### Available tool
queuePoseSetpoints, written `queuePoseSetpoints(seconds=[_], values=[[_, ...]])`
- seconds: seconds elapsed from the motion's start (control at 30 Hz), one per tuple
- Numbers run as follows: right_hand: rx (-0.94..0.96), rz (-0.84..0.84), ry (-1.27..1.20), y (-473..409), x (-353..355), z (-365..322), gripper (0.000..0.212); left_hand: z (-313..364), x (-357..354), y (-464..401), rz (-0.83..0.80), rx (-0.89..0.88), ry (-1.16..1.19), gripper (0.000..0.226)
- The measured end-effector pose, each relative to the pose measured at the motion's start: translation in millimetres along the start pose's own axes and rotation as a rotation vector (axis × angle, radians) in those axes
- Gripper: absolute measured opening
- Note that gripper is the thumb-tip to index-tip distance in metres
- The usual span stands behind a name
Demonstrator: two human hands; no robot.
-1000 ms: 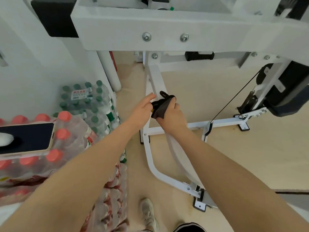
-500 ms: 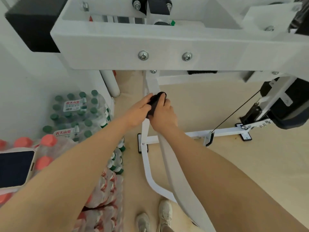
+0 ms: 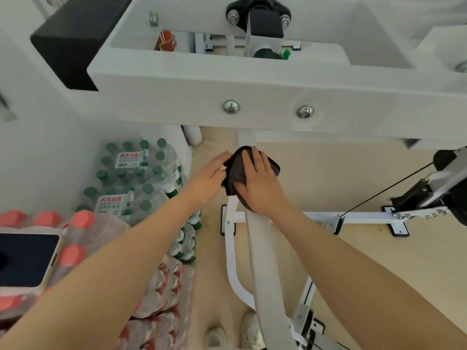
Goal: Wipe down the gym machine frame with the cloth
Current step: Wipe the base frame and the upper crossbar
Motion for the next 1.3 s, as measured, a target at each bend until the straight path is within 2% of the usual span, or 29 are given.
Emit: queuePoseSetpoints(seconds=[0.17, 0.37, 0.47, 0.57, 0.63, 0.7, 0.77, 0.8, 0.87, 0.9, 1.03, 1.1, 1.17, 1.3], values=[[0.007, 0.011, -0.016, -53.5, -3.4, 5.0, 0.067, -1.5, 15.5, -3.4, 0.066, -0.089, -0.016, 0.05], [0.058, 0.124, 0.014, -31.0, 5.5, 0.0, 0.059, -0.3, 31.6, -3.5, 0.04, -0.009, -0.027, 0.043], [0.046, 0.098, -0.133, -1.4, 18.1, -4.9, 0.056, 7.3, 33.0, -0.9, -0.05, 0.075, 0.097, 0.042], [0.056, 0.104, -0.264, 14.2, 28.6, -13.5, 0.051, 15.5, 27.1, 9.1, -0.147, 0.05, 0.093, 0.037], [0.1, 0.127, -0.327, 20.4, 38.7, -20.6, 0.06, 20.9, 25.0, 16.1, -0.095, 0.022, 0.168, 0.03], [0.138, 0.09, -0.402, 26.7, 50.0, -26.0, 0.078, 26.0, 28.9, 20.6, -0.041, 0.002, 0.282, 0.032], [0.014, 0.094, -0.522, 28.2, 59.8, -25.1, 0.087, 29.6, 37.5, 22.7, -0.058, -0.03, 0.356, 0.039], [-0.097, 0.117, -0.611, 26.9, 63.8, -22.5, 0.084, 30.9, 42.6, 23.7, -0.079, -0.054, 0.365, 0.04], [-0.312, 0.119, -0.796, 22.6, 70.9, -16.9, 0.061, 33.5, 52.7, 26.0, -0.104, -0.088, 0.363, 0.043], [-0.362, 0.08, -0.845, 20.9, 74.0, -14.9, 0.049, 33.9, 57.1, 27.0, -0.101, -0.091, 0.369, 0.045], [-0.21, -0.076, -0.664, 17.9, 85.9, -15.6, 0.011, 27.9, 69.0, 28.0, -0.025, -0.059, 0.381, 0.046], [-0.14, -0.081, -0.559, 17.6, 88.5, -21.8, 0.013, 19.8, 71.7, 28.7, 0.0, -0.033, 0.343, 0.045], [-0.021, -0.023, -0.463, 18.2, 93.1, -33.2, 0.005, 13.2, 74.6, 30.7, -0.015, 0.003, 0.31, 0.042], [0.155, 0.053, -0.527, 16.1, 110.8, -65.3, 0.032, 8.8, 88.2, 36.5, -0.033, -0.061, 0.17, 0.036]])
Point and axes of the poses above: each hand's wrist, its own y-axis away from the middle knuckle, its own x-axis out of the back of the hand, z = x × y, the point moved 1 cm from there along -y, towards the middle knuckle, and after that the axes turned 14 degrees about z, right-handed, at the moved point
